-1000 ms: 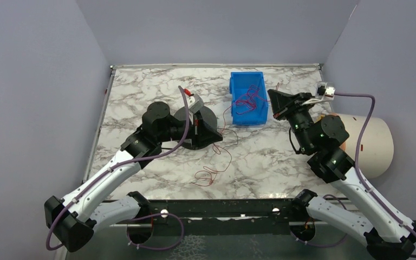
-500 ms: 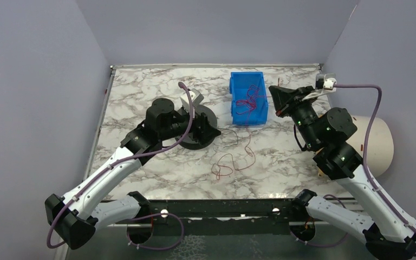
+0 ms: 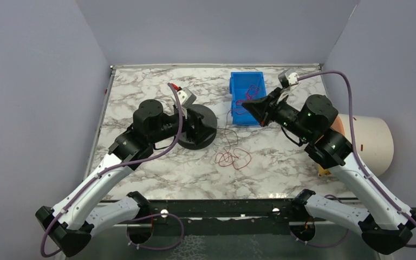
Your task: Wrap the cables
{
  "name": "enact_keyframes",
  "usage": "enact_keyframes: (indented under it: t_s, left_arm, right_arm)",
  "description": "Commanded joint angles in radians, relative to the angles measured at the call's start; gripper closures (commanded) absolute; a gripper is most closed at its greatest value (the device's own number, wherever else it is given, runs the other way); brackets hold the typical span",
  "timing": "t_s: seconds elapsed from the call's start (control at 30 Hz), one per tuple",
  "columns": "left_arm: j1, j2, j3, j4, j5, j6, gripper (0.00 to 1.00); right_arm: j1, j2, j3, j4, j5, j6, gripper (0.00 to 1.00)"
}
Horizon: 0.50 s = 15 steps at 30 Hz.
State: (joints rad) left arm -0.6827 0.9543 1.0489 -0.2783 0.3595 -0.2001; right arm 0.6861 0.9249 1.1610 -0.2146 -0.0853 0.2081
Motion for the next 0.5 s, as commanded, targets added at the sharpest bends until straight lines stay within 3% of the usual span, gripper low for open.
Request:
enact_keyframes:
  t_s: [0.0, 0.47]
  left_arm:
    - [-0.003, -0.022, 0.016, 0.011, 0.080, 0.043, 0.27]
    - [-0.003, -0.040, -0.047, 0.172, 0.330, 0.041, 0.23]
  right_arm:
    - [0.001, 0.015, 0.030, -0.071, -0.258, -0.016, 0.99]
    - [0.001, 0.045, 0.033, -0.162, -0.671, -0.030, 0.99]
